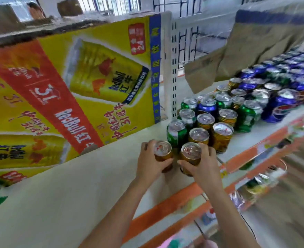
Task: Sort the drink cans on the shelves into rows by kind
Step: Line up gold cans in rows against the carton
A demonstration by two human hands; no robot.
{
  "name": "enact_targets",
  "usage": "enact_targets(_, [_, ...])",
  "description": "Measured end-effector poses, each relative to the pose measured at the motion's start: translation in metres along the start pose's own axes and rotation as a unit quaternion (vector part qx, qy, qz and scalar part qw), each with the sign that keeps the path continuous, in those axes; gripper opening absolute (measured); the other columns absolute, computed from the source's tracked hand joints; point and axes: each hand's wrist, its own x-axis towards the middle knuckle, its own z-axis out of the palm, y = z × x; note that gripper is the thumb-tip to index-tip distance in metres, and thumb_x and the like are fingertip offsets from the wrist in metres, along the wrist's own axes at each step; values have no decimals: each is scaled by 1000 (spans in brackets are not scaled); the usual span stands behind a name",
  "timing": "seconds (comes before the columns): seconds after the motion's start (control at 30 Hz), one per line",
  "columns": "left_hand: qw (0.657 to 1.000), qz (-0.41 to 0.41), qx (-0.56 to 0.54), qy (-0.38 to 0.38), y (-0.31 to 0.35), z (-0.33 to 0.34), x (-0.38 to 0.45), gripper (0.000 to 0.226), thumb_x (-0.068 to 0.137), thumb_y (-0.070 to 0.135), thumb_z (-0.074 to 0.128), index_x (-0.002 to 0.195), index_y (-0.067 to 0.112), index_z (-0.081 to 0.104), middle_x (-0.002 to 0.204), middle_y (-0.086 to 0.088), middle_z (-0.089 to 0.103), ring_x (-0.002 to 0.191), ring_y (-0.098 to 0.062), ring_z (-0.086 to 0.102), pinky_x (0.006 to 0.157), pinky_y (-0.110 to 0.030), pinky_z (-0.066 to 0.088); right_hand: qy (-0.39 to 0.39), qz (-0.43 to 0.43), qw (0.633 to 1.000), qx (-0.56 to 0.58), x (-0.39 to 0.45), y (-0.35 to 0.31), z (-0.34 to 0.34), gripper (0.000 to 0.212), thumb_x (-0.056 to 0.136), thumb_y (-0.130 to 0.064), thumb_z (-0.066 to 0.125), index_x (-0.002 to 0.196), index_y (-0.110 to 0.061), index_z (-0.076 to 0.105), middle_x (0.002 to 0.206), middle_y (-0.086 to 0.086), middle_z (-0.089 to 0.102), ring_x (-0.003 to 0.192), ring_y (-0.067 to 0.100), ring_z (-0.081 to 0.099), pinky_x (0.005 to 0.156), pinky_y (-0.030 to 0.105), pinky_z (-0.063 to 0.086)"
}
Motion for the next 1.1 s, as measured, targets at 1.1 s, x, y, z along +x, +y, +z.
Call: enact_targets(1.1, [901, -290, 125, 297, -181, -233, -213, 38, 82, 38, 59, 110, 12, 62, 104, -4, 60, 84, -19, 61, 75, -29, 48, -391, -402, 828, -12, -126, -200, 198, 33, 86, -9, 56, 119, -10, 57, 118, 7, 52, 111, 21, 53, 92, 27, 40])
